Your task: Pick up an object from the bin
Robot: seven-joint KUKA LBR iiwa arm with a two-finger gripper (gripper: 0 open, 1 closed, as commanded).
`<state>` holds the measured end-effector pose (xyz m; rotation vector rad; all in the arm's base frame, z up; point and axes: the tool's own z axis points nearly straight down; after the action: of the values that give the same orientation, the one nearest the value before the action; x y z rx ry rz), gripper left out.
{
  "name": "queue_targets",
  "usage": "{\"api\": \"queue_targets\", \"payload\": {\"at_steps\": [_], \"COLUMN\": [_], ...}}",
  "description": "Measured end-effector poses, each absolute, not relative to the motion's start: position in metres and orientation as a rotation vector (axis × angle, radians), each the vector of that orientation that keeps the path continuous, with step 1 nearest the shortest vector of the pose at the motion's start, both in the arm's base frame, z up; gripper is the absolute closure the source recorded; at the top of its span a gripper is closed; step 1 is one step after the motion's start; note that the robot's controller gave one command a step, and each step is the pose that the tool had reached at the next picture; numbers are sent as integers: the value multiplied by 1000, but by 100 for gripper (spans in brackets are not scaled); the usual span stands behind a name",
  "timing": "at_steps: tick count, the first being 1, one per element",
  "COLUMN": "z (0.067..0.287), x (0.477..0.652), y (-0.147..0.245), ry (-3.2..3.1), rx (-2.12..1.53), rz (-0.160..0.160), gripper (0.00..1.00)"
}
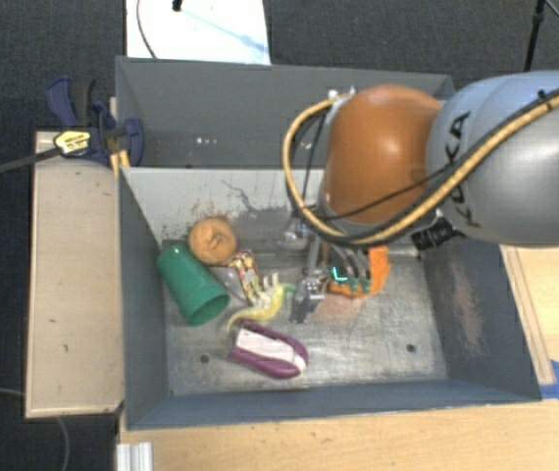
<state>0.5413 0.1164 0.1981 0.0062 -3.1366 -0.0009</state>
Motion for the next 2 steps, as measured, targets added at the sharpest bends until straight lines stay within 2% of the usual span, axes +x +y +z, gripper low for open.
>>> {"api": "queue_targets", "payload": {"at_steps": [1, 2], "z": [202, 177], "x": [543, 535], "y": [116, 144], "ry": [-3144, -3147], "rx": [2, 118], "rz": [-2, 0], "gripper": [0, 0]}}
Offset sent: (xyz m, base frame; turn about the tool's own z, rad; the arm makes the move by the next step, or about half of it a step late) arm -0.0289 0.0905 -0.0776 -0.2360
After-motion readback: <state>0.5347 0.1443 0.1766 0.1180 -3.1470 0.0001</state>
